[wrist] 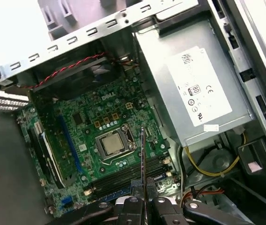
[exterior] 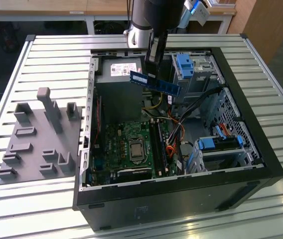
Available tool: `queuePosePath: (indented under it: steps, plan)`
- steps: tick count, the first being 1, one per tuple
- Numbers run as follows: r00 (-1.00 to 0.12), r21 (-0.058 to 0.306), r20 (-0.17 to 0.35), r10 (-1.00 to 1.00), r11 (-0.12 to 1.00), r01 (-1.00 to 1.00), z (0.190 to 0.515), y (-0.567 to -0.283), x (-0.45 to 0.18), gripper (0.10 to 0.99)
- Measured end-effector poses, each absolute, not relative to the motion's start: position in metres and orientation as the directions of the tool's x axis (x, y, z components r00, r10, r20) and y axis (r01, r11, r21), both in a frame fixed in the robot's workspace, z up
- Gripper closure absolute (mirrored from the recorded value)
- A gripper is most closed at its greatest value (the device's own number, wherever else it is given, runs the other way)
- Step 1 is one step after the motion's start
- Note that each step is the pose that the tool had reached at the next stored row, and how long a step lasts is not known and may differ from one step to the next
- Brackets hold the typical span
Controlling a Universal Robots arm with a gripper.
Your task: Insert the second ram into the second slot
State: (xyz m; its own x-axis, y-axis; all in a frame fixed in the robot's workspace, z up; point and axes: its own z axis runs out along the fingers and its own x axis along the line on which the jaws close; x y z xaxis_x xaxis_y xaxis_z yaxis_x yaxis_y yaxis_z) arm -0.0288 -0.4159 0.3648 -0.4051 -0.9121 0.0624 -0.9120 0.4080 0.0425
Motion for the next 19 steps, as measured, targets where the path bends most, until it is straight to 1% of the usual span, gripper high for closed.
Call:
queuePosePath:
  steps: [8,19]
  plan:
    - [-0.516,0.042,0.064,-0.854,0.519,-0.854,0.3642,-0.4159,-0.0288,0.949]
    - [-0.587,0.042,0.064,-0.807,0.590,-0.806,0.3639,-0.4159,-0.0288,0.949]
